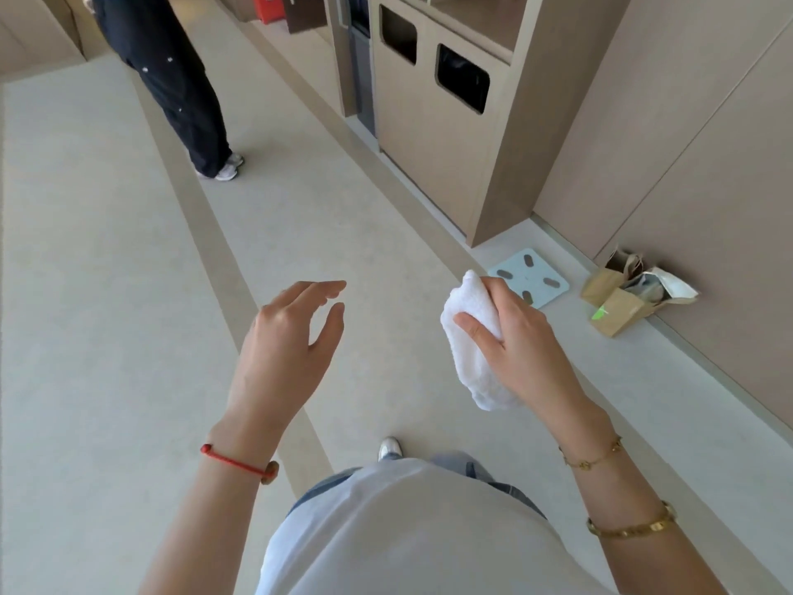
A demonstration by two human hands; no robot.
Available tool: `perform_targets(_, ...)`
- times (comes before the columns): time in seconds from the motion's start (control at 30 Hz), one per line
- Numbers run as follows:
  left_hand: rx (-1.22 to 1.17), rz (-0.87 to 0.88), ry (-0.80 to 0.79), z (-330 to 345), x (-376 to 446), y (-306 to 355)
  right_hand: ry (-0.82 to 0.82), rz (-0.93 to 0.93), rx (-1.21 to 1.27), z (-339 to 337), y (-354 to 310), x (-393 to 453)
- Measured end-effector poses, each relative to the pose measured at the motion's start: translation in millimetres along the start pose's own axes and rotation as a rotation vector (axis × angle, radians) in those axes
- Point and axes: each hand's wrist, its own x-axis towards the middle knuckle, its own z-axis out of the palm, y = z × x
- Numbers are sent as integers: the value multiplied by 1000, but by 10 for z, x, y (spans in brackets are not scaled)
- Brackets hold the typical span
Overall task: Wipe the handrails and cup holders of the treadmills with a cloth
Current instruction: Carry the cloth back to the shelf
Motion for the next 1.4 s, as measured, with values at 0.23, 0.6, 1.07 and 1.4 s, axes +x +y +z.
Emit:
perform_targets(0.23, -26, 59, -77, 363, 1581, -450, 44, 107, -20, 140, 151, 1379)
perform_targets(0.6, -54, 98, -106, 1222, 4358, -903, 78, 183, -23, 131, 765, 4068)
perform_targets(1.07, -96, 199, -173, 2284, 7489, -1231, 136, 252, -63, -105, 1430, 6974)
perform_targets(1.4, -182, 457, -321, 3228, 10020, -1449, 350, 465, -87, -118, 2039, 9038)
